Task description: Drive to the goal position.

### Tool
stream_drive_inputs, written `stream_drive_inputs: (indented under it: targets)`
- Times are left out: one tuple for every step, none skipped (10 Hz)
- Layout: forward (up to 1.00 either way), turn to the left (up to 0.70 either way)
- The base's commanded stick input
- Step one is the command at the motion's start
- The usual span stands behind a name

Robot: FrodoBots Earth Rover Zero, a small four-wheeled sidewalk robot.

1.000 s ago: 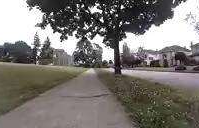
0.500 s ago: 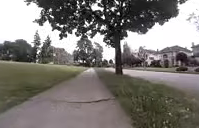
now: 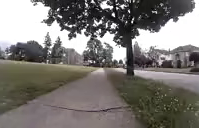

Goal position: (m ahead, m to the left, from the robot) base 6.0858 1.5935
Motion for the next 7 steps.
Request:
stream_drive_inputs:
  targets:
    - [0.70,0.00]
    - [0.70,0.00]
    - [0.70,0.00]
    - [0.70,0.00]
    - [0.70,0.00]
    - [0.70,0.00]
    - [0.70,0.00]
